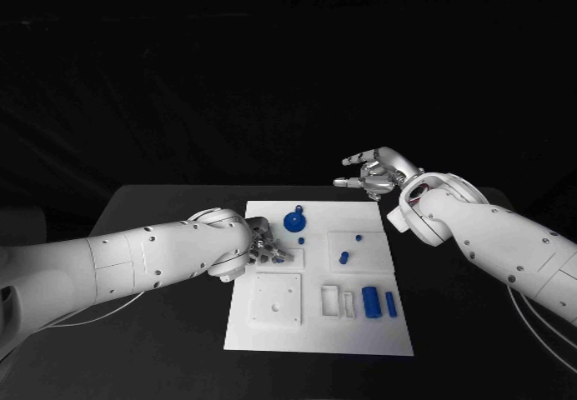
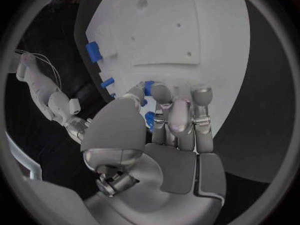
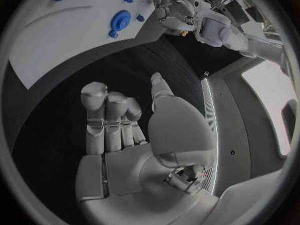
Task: Assemble the parts on the task board
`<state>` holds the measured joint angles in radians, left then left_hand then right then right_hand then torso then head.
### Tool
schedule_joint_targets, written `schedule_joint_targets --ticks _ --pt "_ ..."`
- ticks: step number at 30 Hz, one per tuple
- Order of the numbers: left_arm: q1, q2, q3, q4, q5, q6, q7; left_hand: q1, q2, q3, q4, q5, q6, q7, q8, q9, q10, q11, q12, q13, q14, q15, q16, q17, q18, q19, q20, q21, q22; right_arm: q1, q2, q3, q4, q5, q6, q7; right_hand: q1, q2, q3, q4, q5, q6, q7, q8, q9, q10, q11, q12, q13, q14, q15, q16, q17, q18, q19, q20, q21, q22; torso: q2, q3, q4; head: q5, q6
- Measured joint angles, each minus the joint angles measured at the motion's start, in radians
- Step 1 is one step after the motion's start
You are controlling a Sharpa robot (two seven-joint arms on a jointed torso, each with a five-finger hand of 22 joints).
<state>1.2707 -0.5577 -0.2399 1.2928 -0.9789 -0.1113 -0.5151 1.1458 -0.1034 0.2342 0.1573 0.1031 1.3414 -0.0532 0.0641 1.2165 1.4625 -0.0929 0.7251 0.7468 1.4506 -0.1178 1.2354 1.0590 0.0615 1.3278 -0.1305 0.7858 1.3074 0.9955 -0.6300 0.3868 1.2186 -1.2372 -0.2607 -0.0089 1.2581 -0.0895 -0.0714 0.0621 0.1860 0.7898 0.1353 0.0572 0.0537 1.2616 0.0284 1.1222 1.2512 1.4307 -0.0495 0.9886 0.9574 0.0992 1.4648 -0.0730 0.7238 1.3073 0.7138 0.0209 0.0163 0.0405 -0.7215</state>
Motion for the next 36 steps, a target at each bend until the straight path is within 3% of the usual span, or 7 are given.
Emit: schedule_joint_targets --ticks 3,9,11,30,31,34,36 --pt "0.0 0.003 0.0 -0.004 0.0 0.0 0.0 -0.001 -0.024 0.006 0.042 -0.042 0.006 -0.006 0.001 0.004 0.0 0.0 0.0 0.0 0.0 0.0 0.0 0.0 0.0 0.0 0.0 0.0 0.0 0.0 0.0 0.0 0.0 0.0 0.0 0.0 0.0 0.0 -0.002 0.002 0.0 0.0 0.0 0.0 0.0 0.0 0.0 0.0 0.0 0.0 0.0 0.0 0.0 0.0 0.0 0.0 0.0 0.0 0.0 0.0 0.0 0.0 0.001" --pt "0.0 0.01 0.0 -0.012 -0.001 0.0 0.0 -0.002 -0.059 -0.004 0.099 -0.048 0.015 -0.008 0.003 0.007 0.0 0.0 0.005 0.001 0.003 -0.003 0.004 0.005 0.0 0.0 0.0 0.007 0.0 0.0 0.0 0.0 0.0 0.0 0.001 -0.001 0.0 0.0 -0.003 0.003 0.0 0.0 0.0 0.0 0.0 0.0 0.0 0.0 0.0 0.0 0.0 0.0 0.0 0.0 0.0 0.0 0.0 0.0 0.0 0.0 -0.0004 -0.001 0.001" --pt "-0.001 0.011 0.0 -0.015 -0.001 0.0 0.0 0.004 -0.065 -0.007 0.113 -0.048 0.016 -0.009 0.003 0.009 0.0 0.0 0.005 0.001 0.004 -0.004 0.004 0.007 -0.015 0.0 0.0 0.007 0.0 0.0 0.0 0.0 0.001 0.0 0.001 -0.001 -0.003 -0.003 -0.003 0.003 0.0 0.0 0.0 0.0 0.0 0.0 0.0 0.0 0.0 0.0 0.0 0.0 0.001 0.0 0.0 0.0 0.0 0.0 0.0 0.0 -0.0005 -0.001 0.001" --pt "-0.002 0.018 0.001 -0.037 -0.007 0.005 0.0 0.021 -0.048 -0.001 0.091 -0.045 0.001 0.005 0.003 -0.001 0.0 0.0 0.005 -0.005 0.004 -0.004 0.008 0.003 -0.016 0.0 0.0 -0.001 0.001 -0.001 0.001 0.0 -0.001 0.0 0.003 -0.003 -0.004 -0.004 -0.007 0.007 0.0 0.0 0.0 0.0 0.0 0.0 0.0 0.0 0.0 0.0 0.0 0.0 0.003 -0.001 0.0 0.0 0.0 0.0 0.0 -0.0007 0.0003 -0.006 0.002" --pt "-0.002 0.017 0.001 -0.037 -0.007 0.006 0.001 0.026 -0.042 -0.001 0.073 -0.027 -0.005 0.008 0.003 -0.007 0.0 0.0 0.003 -0.006 0.004 -0.004 0.008 0.001 -0.016 0.0 0.0 -0.004 0.001 -0.001 0.001 0.0 -0.001 0.0 0.003 -0.003 -0.004 -0.004 -0.007 0.007 0.0 0.0 0.0 0.0 0.0 0.0 0.0 0.0 0.0 0.0 0.0 0.0 0.003 -0.002 0.0 0.0 0.0 0.0 0.0 -0.0007 0.0007 -0.006 0.002" --pt "-0.001 0.016 0.002 -0.033 -0.002 0.011 0.006 0.038 -0.015 0.009 -0.002 0.176 -0.038 0.019 0.006 -0.032 -0.002 0.002 -0.013 -0.011 -0.001 0.001 -0.004 -0.009 -0.016 -0.009 0.002 -0.018 0.001 -0.001 0.001 0.0 -0.002 0.0 0.004 -0.003 -0.004 -0.004 -0.007 0.007 0.0 0.0 0.0 0.0 0.0 0.0 0.0 0.0 0.0 0.0 0.0 0.0 0.003 -0.006 0.0 0.0 0.0 0.0 0.0 -0.0006 0.0008 -0.006 0.001" --pt "0.0 0.014 0.002 -0.031 0.005 0.013 0.01 0.028 0.007 -0.009 -0.026 0.271 -0.049 0.03 0.004 -0.062 -0.003 0.007 -0.021 -0.011 -0.004 0.0 -0.006 -0.017 -0.016 -0.013 0.006 -0.024 0.001 -0.002 0.001 0.0 -0.002 -0.001 0.004 -0.003 -0.004 -0.004 -0.007 0.007 0.0 0.0 0.0 0.0 0.0 0.0 0.0 0.0 0.0 0.0 0.0 0.0 0.003 -0.006 0.0 0.0 0.0 0.0 0.0 -0.0009 0.0008 -0.006 0.001"
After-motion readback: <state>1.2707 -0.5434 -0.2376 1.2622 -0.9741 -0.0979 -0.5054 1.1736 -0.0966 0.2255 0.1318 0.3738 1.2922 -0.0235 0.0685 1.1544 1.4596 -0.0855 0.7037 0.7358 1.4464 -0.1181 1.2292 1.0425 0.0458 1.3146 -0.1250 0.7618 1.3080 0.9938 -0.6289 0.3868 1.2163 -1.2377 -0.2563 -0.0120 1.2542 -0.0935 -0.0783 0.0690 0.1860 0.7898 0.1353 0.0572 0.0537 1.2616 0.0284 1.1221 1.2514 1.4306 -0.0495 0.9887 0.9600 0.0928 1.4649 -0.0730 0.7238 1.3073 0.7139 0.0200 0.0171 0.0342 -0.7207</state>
